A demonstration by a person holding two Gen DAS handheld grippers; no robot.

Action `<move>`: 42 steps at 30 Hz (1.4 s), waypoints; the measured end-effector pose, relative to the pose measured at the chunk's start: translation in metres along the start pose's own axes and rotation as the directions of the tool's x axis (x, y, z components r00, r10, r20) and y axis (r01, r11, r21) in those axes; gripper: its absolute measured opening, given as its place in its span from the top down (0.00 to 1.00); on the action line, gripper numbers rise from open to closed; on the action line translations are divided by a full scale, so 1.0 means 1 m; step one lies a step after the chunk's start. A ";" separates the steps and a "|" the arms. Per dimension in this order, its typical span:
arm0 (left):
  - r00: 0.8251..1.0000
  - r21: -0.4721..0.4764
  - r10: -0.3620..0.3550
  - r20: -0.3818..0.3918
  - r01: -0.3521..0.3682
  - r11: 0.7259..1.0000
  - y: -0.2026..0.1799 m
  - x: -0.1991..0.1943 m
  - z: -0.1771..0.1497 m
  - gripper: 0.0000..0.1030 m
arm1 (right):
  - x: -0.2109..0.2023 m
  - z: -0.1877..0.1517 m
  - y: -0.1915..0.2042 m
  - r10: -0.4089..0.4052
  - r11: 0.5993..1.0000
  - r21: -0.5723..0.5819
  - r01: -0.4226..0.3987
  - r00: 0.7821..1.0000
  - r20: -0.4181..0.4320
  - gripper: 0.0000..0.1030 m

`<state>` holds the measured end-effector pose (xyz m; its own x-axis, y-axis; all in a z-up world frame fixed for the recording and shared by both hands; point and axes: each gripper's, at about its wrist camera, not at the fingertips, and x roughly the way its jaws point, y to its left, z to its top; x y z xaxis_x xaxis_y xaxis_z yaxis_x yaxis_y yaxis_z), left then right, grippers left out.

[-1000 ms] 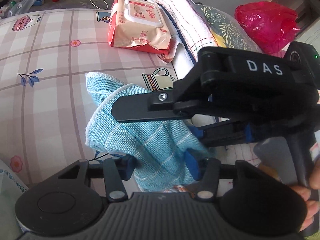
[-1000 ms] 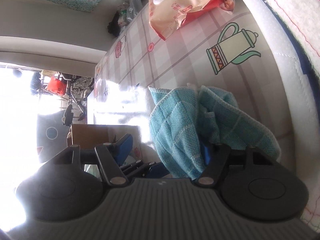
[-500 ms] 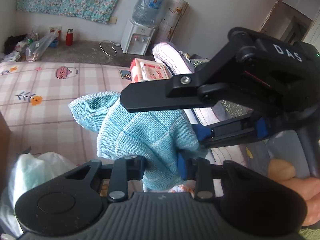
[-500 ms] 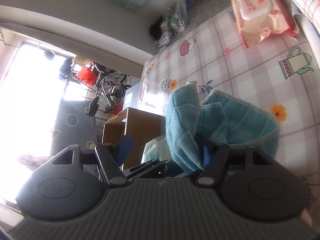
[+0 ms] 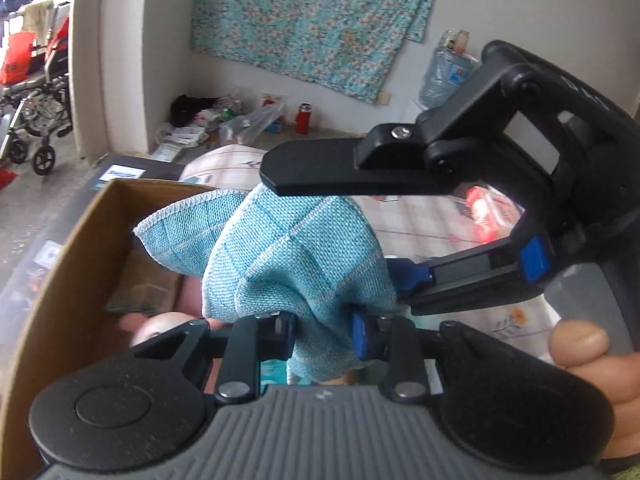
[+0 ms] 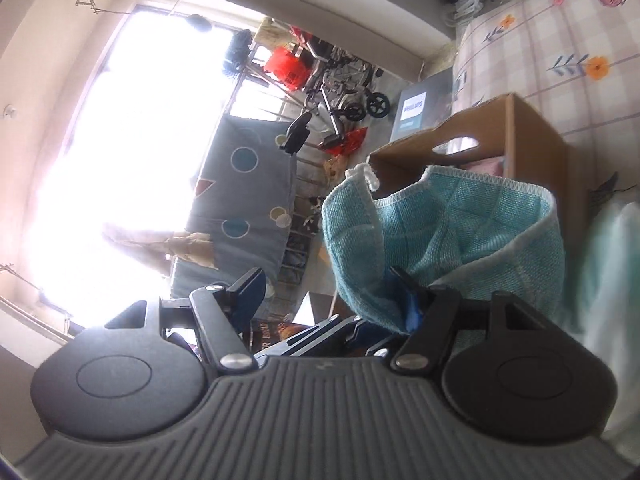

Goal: Organize soft objects
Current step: 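Carry the towel over the cardboard box with both tools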

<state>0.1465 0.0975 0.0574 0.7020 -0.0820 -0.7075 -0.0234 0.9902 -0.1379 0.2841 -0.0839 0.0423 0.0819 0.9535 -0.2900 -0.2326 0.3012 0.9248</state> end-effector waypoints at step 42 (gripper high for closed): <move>0.929 0.251 0.330 -0.165 -0.284 0.925 0.091 0.001 -0.039 0.60 | 0.145 -0.026 -0.040 -0.039 0.990 0.132 0.054 0.993 -0.113 0.31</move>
<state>0.1173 0.1829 0.0173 0.5276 0.2320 -0.8172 -0.0426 0.9680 0.2473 0.2804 0.0425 -0.0426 -0.0191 0.9359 -0.3518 -0.0974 0.3485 0.9322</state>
